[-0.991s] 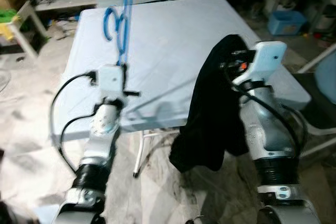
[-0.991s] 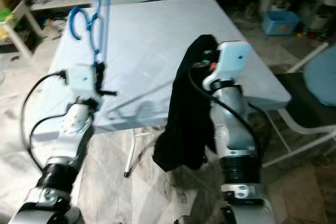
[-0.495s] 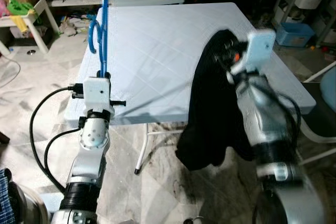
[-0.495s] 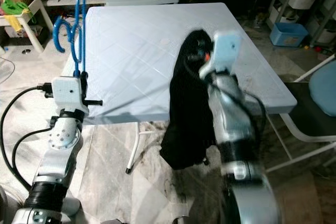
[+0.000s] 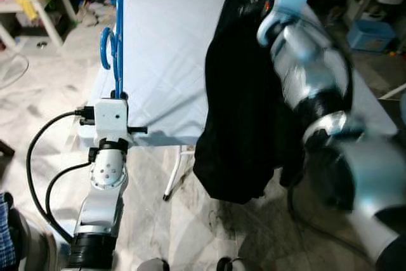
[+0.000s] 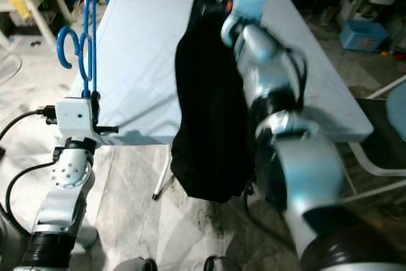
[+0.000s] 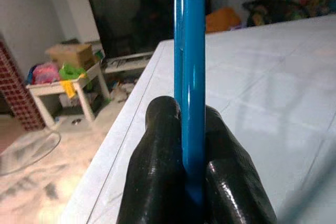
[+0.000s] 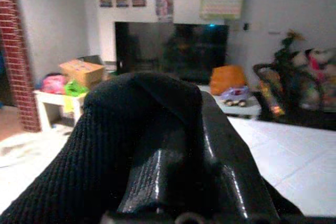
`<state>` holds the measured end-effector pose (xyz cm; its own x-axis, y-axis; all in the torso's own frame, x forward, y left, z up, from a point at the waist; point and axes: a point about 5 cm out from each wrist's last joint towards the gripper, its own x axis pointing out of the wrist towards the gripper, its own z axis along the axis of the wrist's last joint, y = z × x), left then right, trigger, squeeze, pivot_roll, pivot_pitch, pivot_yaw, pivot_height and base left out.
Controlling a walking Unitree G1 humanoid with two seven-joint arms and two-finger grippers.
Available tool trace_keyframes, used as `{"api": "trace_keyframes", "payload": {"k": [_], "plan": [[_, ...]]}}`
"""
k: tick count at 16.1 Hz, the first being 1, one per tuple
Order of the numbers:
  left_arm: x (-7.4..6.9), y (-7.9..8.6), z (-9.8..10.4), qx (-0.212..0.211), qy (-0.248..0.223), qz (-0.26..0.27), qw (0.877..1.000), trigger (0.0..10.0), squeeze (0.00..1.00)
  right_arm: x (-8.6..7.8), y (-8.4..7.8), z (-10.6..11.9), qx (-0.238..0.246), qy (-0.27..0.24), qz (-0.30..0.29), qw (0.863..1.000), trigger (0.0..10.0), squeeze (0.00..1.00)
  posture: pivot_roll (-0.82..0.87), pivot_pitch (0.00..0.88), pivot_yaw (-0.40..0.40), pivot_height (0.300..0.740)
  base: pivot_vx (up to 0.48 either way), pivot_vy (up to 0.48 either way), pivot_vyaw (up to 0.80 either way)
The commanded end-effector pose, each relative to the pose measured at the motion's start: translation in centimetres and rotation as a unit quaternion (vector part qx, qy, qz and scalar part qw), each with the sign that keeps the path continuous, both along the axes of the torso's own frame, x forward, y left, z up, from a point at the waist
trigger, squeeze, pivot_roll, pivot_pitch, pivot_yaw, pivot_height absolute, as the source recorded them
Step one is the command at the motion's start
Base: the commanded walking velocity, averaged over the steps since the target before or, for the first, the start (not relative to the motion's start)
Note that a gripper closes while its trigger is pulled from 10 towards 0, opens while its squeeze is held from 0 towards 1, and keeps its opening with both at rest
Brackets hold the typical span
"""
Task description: Hang hanger
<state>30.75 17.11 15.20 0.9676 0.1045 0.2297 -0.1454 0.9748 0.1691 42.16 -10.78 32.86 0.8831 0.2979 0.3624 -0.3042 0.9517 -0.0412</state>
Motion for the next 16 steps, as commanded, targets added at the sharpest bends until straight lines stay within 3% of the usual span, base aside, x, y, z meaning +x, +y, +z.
{"api": "trace_keyframes", "payload": {"k": [1,5,7,9,11,14,15,16], "plan": [[-0.2,0.1,0.7,0.005,-0.011,0.004,1.000,10.0,0.00,-0.7,-0.8,5.4,0.022,-0.080,-0.026,0.996,10.0,0.00,0.09,0.141,-0.052,0.740,0.000,0.000,0.00],[-0.3,-0.2,0.9,0.007,-0.011,0.004,1.000,10.0,0.00,-2.8,-2.0,12.8,0.037,-0.185,-0.063,0.980,10.0,0.00,0.09,0.138,-0.049,0.740,0.000,0.000,0.00],[-0.3,-0.5,0.9,0.006,-0.010,0.000,1.000,10.0,0.00,-3.0,-2.3,13.0,0.026,-0.198,-0.064,0.978,10.0,0.00,0.08,0.143,-0.046,0.740,0.000,0.000,0.00],[-0.1,-0.9,0.8,0.006,-0.008,-0.007,1.000,10.0,0.00,-2.0,-2.2,10.0,-0.003,-0.165,-0.048,0.985,10.0,0.00,0.07,0.145,-0.044,0.740,0.000,0.000,0.00],[0.1,-1.2,0.8,0.005,-0.008,-0.013,1.000,10.0,0.00,-0.6,-1.2,3.7,-0.080,-0.096,-0.009,0.992,10.0,0.00,0.07,0.141,-0.042,0.740,0.000,0.000,0.00],[0.2,-1.5,0.7,0.000,-0.005,-0.020,1.000,10.0,0.00,-0.9,-0.8,-7.0,-0.203,0.006,0.084,0.975,10.0,0.00,0.06,0.139,-0.037,0.740,0.000,0.000,0.00],[0.3,-1.6,0.7,0.000,-0.004,-0.022,1.000,10.0,0.00,-1.0,-1.0,-7.8,-0.220,0.016,0.089,0.971,10.0,1.00,0.06,0.139,-0.037,0.740,0.000,0.000,0.00],[0.3,-1.6,0.6,0.001,-0.002,-0.026,1.000,10.0,0.00,-1.2,-1.3,-8.8,-0.249,0.028,0.096,0.963,10.0,1.00,0.04,0.139,-0.027,0.740,0.000,0.000,0.00]]}}
